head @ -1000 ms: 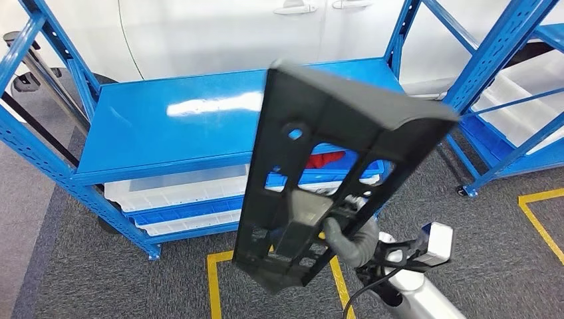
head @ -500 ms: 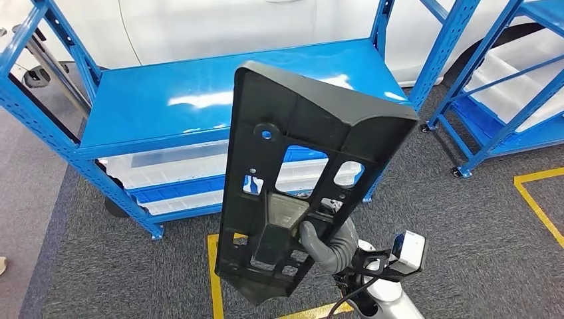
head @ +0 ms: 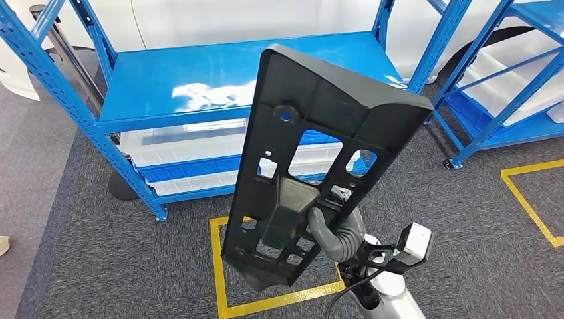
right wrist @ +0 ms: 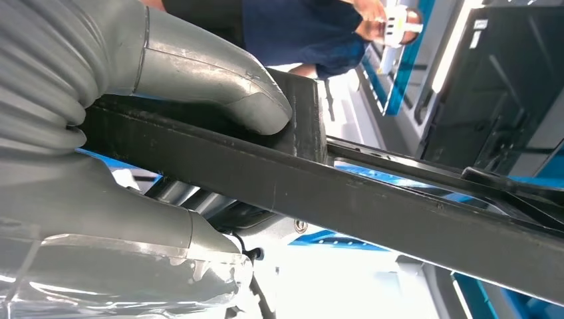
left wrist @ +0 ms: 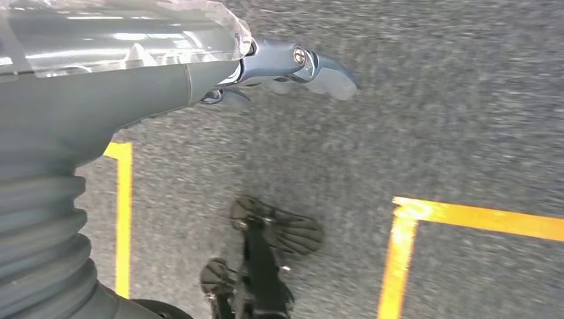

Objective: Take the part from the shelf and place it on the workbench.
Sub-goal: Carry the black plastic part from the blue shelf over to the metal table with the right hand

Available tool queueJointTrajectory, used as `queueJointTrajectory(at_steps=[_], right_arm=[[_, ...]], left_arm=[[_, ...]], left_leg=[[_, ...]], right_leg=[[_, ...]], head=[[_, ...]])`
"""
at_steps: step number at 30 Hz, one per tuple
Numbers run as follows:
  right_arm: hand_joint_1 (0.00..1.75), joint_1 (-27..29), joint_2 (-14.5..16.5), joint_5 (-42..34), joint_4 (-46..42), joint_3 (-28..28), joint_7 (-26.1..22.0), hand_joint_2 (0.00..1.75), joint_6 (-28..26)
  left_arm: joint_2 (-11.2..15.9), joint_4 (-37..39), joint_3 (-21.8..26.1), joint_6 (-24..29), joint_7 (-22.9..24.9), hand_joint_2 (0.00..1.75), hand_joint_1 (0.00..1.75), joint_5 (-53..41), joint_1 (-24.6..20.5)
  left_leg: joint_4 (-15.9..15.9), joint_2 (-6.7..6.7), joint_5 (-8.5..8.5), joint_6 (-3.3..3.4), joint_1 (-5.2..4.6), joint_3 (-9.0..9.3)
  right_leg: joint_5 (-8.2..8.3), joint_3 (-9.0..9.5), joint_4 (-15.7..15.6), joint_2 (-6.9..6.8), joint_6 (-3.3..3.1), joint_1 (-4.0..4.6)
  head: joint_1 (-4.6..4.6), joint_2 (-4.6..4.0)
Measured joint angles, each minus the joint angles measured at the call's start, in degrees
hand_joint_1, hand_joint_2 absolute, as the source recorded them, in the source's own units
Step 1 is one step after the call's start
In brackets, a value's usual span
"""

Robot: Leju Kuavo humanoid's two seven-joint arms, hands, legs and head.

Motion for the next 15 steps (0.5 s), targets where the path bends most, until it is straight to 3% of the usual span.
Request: queueJointTrajectory(at_steps=[1, 2, 4, 5, 6, 8, 10, 12, 13, 14, 15], right_arm=[[1.75, 0.12, 0.28, 0.07, -0.04, -0.26, -0.15, 1.75, -0.65], [1.75, 0.23, 0.67, 0.11, -0.23, -0.51, -0.37, 1.75, -1.42], [1.75, 0.28, 1.48, 0.03, -0.99, -0.83, -0.72, 1.75, -2.29], [1.75, 0.22, 1.76, -0.05, -1.37, -0.87, -0.62, 1.75, -2.23], [1.75, 0.14, 1.92, -0.14, -1.62, -0.87, -0.3, 1.75, -1.94], [1.75, 0.02, 2.13, -0.17, -1.68, -0.8, 0.65, 1.75, -1.43], [1.75, -0.11, 2.42, -0.16, -1.63, -0.69, 1.21, 1.75, -1.23], [1.75, -0.21, 2.67, -0.16, -1.54, -0.64, 1.32, 1.75, -1.21], [1.75, -0.21, 2.71, -0.16, -1.48, -0.64, 1.38, 1.75, -1.21], [1.75, -0.19, 2.73, -0.16, -1.42, -0.63, 1.44, 1.75, -1.21], [1.75, -0.19, 2.75, -0.16, -1.38, -0.63, 1.5, 1.75, -1.21]], left_arm=[[0.0, 0.0, -0.01, 0.14, 0.36, 1.75, 0.0, 0.0, 0.0], [-0.01, 0.0, -0.04, 0.26, 0.71, 1.75, 0.0, 0.0, 0.0], [-0.04, 0.0, -0.15, 0.35, 1.12, 1.75, 0.0, 0.0, 0.01], [-0.04, 0.0, -0.21, 0.37, 1.26, 1.75, 0.0, 0.0, 0.01], [-0.03, 0.0, -0.26, 0.39, 1.37, 1.75, 0.0, 0.0, 0.01], [0.08, 0.02, -0.3, 0.4, 1.55, 1.75, 0.0, 0.0, 0.01], [0.19, 0.04, -0.32, 0.39, 1.63, 1.75, 0.0, 0.0, 0.03], [0.25, 0.04, -0.33, 0.39, 1.65, 1.75, 0.0, 0.0, 0.07], [0.28, 0.04, -0.33, 0.4, 1.65, 1.75, 0.0, 0.0, 0.11], [0.28, 0.04, -0.33, 0.4, 1.65, 1.75, 0.0, 0.0, 0.16], [0.29, 0.04, -0.33, 0.4, 1.65, 1.75, 0.0, 0.0, 0.21]], left_leg=[[0.09, 0.0, 0.54, -0.15, -0.01, -0.75], [0.17, 0.01, 1.03, -0.32, -0.04, -1.32], [0.39, -0.01, 1.85, -0.78, -0.22, -1.91], [0.39, 0.0, 2.23, -1.1, -0.25, -2.03], [0.33, 0.02, 2.62, -1.45, -0.24, -2.1], [0.52, -0.02, 2.68, -2.08, -0.1, -2.48], [4.33, -0.12, -0.29, -2.58, 0.04, -4.14], [12.15, -0.16, -4.84, -3.03, 0.18, -7.0], [15.45, -0.16, -6.13, -3.2, 0.2, -8.05], [16.98, -0.15, -6.35, -3.31, 0.22, -8.25], [16.2, -0.15, -5.5, -3.36, 0.24, -7.33]], right_leg=[[1.83, 2.09, -1.97, 0.0, -0.18, 0.02], [2.62, 5.25, -5.71, -0.01, -0.52, 0.09], [1.05, 11.67, -14.7, -0.04, -1.3, 0.36], [-0.06, 13.57, -17.67, -0.04, -1.66, 0.53], [-0.57, 14.27, -19.17, -0.04, -1.98, 0.67], [0.04, 14.02, -19.74, -0.11, -2.78, 0.5], [0.94, 13.46, -20.05, -0.29, -3.55, 0.25], [1.46, 12.72, -19.88, -0.42, -3.86, 0.37], [1.62, 12.38, -19.73, -0.45, -3.86, 0.41], [1.72, 12.08, -19.53, -0.46, -3.82, 0.42], [1.76, 11.84, -19.32, -0.45, -3.77, 0.41]], head=[[0.0, 0.0], [0.0, 0.0], [-0.01, 0.0], [-0.01, 0.0], [-0.01, 0.0], [-0.01, 0.0], [-0.01, 0.0], [-0.02, 0.0], [-0.02, 0.0], [-0.02, 0.0], [-0.02, 0.0]])
